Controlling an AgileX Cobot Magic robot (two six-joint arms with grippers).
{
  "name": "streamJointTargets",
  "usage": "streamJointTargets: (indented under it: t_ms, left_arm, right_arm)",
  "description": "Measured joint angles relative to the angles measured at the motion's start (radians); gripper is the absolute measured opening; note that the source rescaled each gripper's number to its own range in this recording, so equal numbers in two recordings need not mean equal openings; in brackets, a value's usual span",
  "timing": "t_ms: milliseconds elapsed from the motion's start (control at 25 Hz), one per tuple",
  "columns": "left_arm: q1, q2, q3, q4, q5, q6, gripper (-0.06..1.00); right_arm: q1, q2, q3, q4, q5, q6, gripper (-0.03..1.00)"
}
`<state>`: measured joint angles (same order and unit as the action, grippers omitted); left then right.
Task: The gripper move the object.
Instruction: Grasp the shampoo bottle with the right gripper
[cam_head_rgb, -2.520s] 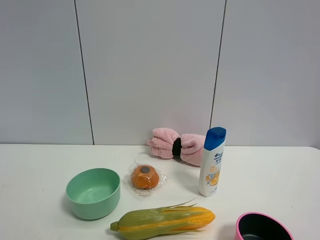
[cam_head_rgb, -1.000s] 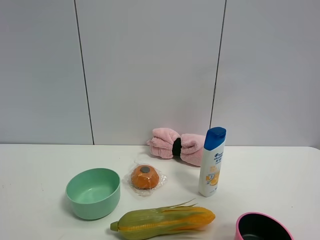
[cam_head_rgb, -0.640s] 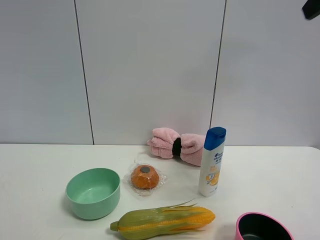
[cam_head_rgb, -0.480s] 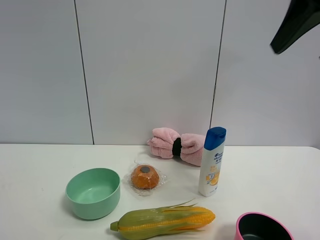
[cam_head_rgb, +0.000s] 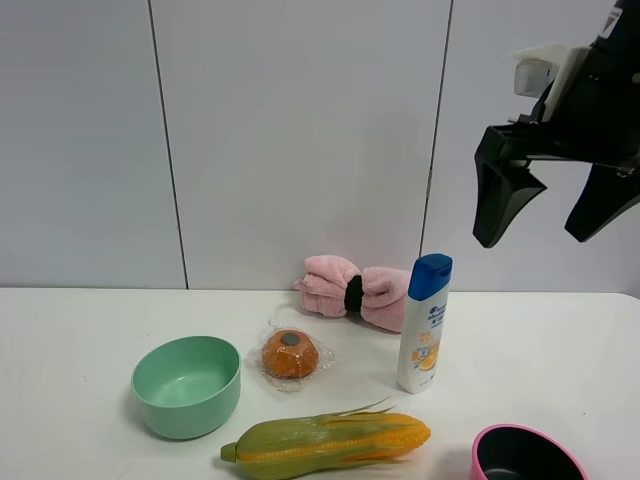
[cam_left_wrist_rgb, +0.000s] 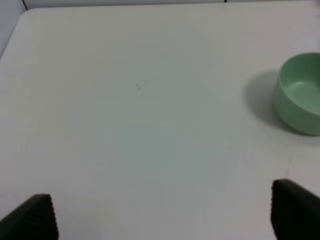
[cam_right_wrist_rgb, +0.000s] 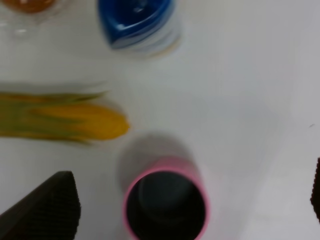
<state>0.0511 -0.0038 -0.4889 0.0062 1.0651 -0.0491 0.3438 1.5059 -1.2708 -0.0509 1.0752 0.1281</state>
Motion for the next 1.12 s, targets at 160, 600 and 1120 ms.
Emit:
streamJointTargets:
  t_ms: [160,600,1120]
  left_arm:
    - [0.0,0.0,0.0,0.0,0.0,0.0,1.0]
    - [0.0,0.0,0.0,0.0,0.0,-0.001,1.0]
    - [0.0,0.0,0.0,0.0,0.0,0.0,1.0]
  right_arm:
    - [0.031,0.019,0.018,-0.034,-0.051,-0.078,1.0]
    - [0.039,0.032,0.318,-0.033,-0.482,-0.298,1.0]
    - [0.039,0.11,0.545,-0.033,-0.957,-0.3,1.0]
